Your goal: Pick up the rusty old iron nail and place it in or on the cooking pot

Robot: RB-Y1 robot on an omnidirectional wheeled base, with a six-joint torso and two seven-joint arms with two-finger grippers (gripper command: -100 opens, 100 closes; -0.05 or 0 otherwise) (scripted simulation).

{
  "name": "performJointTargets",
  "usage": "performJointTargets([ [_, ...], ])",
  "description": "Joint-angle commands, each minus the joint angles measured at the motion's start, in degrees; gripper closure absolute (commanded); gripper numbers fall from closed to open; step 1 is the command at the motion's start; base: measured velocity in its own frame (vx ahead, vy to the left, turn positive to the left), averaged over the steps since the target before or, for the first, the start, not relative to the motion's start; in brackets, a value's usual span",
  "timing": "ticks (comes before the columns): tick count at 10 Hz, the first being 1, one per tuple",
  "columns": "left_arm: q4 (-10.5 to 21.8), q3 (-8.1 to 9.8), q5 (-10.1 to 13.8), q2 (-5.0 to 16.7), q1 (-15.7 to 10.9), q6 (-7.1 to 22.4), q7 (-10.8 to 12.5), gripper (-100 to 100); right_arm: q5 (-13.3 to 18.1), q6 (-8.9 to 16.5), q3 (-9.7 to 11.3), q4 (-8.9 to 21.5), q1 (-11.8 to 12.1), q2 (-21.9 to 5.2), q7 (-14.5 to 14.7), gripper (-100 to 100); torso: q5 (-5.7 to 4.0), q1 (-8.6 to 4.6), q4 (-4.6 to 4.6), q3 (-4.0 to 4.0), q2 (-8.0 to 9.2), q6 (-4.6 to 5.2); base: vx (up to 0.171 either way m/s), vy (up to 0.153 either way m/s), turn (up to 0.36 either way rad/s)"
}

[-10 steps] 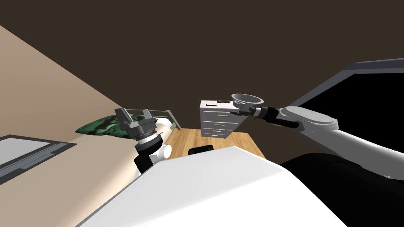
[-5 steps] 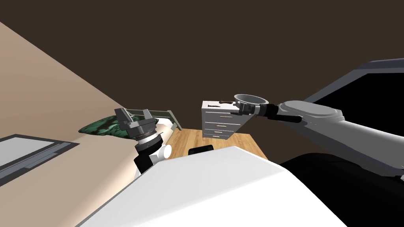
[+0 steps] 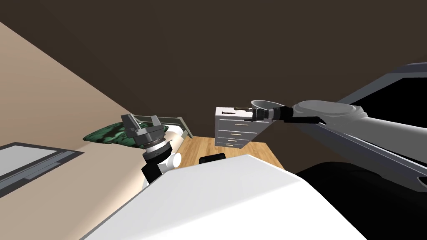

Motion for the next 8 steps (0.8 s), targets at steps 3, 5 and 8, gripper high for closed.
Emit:
performJointTargets([
  [3,0.00,0.00,0.00,0.00,0.00,0.00,0.00,0,1.63,-1.86,0.91,3.03,1.11,-6.22,-1.10,-100,0.02,0.06,-0.04,-0.09,-0.15,-0.01,0.081,0.049,0.030],
  [5,0.00,0.00,0.00,0.00,0.00,0.00,0.00,0,1.63,-1.86,0.91,3.03,1.11,-8.93,-1.10,-100,0.03,0.13,-0.03,-0.08,-0.12,-0.01,0.045,0.045,0.003],
  [8,0.00,0.00,0.00,0.00,0.00,0.00,0.00,0,2.31,-2.80,1.58,4.44,1.67,-12.86,-1.63,-100,0.02,0.07,-0.02,-0.06,-0.09,-0.01,0.054,0.039,0.015],
])
